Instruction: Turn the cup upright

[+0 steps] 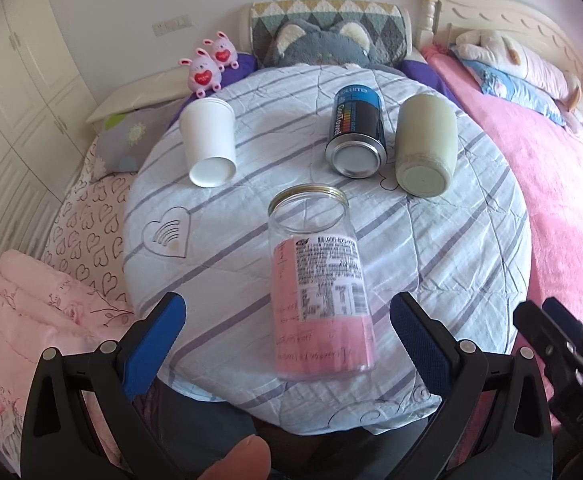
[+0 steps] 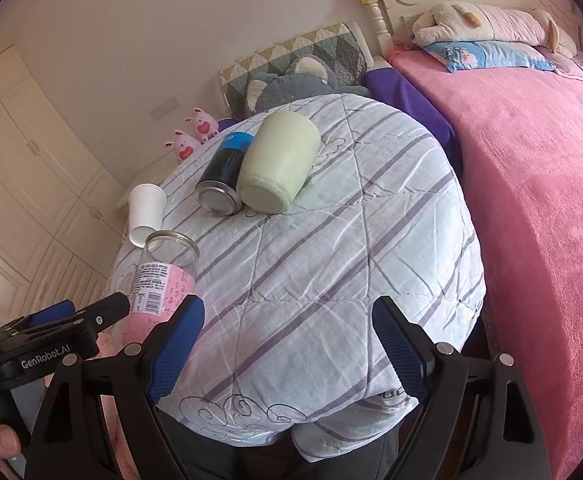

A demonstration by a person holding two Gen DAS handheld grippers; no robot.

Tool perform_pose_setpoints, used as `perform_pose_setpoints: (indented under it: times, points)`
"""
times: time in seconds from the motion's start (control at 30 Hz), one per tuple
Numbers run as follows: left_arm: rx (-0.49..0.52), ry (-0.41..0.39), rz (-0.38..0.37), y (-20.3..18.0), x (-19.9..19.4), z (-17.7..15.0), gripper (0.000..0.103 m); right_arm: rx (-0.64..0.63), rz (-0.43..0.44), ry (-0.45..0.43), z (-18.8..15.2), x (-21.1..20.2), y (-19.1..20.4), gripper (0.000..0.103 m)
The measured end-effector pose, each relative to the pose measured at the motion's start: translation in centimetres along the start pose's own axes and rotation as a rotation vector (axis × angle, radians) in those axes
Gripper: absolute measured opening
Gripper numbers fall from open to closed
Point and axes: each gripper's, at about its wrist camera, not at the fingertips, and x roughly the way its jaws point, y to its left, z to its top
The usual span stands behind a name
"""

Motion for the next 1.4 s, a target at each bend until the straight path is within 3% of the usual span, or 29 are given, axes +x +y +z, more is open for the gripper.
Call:
perform_pose_setpoints:
  times: [0.77,0.97,1.03,1.23,1.4]
  points:
    - [-0.111,0.254,-0.129,0.9,9.5,3.0,0.102,-0.014,-0.024,0.086,1.8,4.7,0.5,0.087]
    - [-0.131,0.295,-0.183,0.9,10.7,2.8,0.080,-0.014,-0.027,0.093,2.0,5.1,0.4,0.087]
    - [-0.130,0.292,-0.195,0.9,10.7,2.7,0.072,-0.012,-0.028,0.096,1.9,5.2,0.4,0.087]
    - [-0.101,0.266,-0.202,0.4,9.9,2.7,0.072,-0.013,-0.028,0.094,1.8,5.0,0.4,0.087]
    - [-0.070,0.197,-0.206,0.4,8.2,2.9,0.072,-0.008,-0.032,0.086,1.7,4.6,0.4,0.087]
